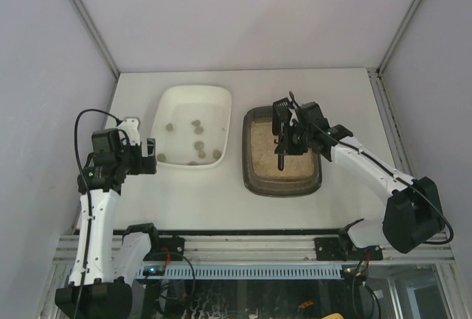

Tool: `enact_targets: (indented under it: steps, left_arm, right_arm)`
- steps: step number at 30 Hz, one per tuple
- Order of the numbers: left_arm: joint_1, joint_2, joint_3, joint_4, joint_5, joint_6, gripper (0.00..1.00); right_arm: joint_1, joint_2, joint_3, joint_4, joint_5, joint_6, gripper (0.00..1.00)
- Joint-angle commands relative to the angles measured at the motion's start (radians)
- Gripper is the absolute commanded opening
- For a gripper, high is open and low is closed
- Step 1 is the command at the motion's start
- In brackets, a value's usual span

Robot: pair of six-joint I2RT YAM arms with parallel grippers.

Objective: Clean the litter box

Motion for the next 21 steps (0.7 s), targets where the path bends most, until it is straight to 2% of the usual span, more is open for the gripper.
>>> enact_targets:
  steps: [1,9,18,21]
  left_arm:
    - [0.006,-0.012,-0.006,0.027,-0.002,0.007,0.96]
    - [0.007,-0.008,-0.006,0.029,-0.005,0.005,0.96]
    - [0.008,-0.008,-0.007,0.03,-0.012,0.002,0.96]
    - [0.008,-0.009,-0.007,0.029,-0.012,0.001,0.96]
  right_arm:
    - [0.002,-0.003,-0.043,0.078,-0.08,0.033,0.0]
    - [-0.015,0.015,-0.147,0.125,-0.213,0.049,0.0]
    - [-0.05,0.181,-0.163,0.143,-0.37,0.042,0.0]
    - [-0.064,0.195,-0.162,0.153,-0.365,0.047,0.08]
